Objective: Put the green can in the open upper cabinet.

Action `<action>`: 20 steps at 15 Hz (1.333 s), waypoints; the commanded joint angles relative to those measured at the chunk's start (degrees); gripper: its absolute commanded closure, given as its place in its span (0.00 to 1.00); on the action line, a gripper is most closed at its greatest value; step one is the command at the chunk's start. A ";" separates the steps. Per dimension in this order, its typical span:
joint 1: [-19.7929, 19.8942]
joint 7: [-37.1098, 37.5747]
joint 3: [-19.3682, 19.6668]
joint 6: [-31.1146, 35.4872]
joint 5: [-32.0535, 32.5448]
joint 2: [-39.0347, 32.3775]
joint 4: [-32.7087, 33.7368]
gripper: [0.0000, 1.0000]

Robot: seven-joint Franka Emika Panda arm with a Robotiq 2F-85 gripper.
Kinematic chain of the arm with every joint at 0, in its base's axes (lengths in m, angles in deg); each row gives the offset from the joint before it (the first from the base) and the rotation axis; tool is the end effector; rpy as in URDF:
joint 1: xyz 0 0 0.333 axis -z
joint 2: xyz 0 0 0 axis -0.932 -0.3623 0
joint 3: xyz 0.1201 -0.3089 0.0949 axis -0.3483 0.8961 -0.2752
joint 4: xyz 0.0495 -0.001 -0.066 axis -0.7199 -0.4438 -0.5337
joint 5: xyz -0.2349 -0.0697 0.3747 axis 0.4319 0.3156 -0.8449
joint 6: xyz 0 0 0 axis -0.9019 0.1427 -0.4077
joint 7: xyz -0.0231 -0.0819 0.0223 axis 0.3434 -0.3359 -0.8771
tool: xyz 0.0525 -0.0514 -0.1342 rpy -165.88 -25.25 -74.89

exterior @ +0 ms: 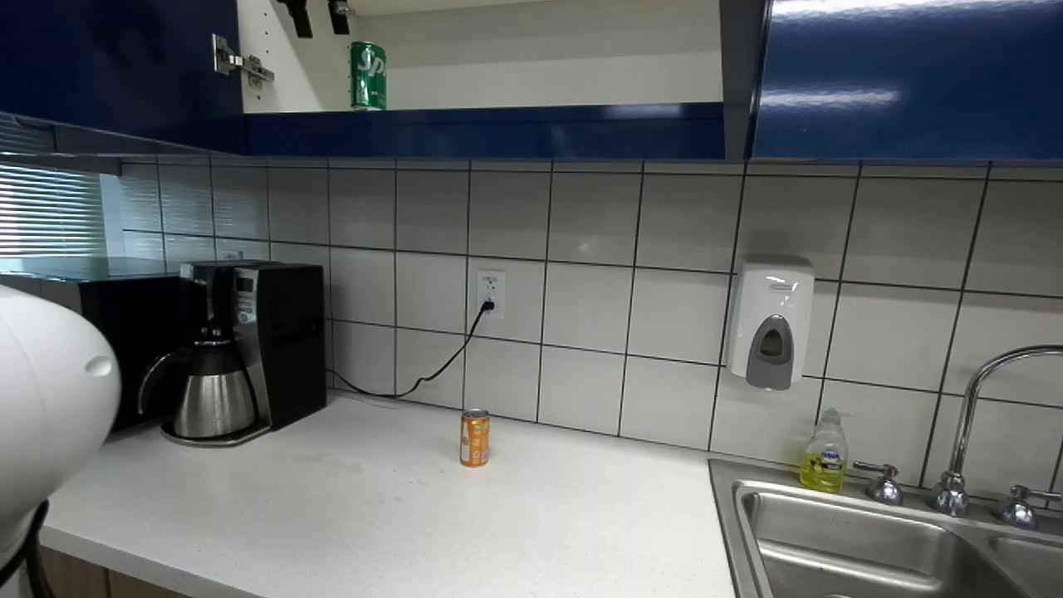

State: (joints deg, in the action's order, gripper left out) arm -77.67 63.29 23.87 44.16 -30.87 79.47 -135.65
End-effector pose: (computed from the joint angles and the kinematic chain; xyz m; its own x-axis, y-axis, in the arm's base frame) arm 0.5088 0.1642 0.8546 0.8952 -0.2673 0.3567 -0.2457 -0.9636 -0.1056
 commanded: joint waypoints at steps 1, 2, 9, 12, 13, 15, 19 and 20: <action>0.48 -2.01 1.64 1.97 -2.58 7.92 -11.23 0.00; 0.34 -2.08 1.96 1.89 -2.97 9.22 -13.16 0.00; 1.71 -5.99 1.53 3.09 -3.98 18.36 -27.92 0.00; 1.69 -8.26 1.77 4.07 -5.45 22.04 -34.03 0.00; 1.72 -8.85 1.77 4.36 -5.84 23.12 -35.97 0.00; 1.81 -10.08 1.81 4.71 -6.59 25.01 -39.55 0.00; 2.07 -12.31 1.95 5.27 -7.43 28.15 -45.97 0.00; 2.13 -12.51 1.89 5.51 -7.51 28.74 -47.38 0.00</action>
State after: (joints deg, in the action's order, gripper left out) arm -77.11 53.69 26.03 47.66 -36.71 104.63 -177.60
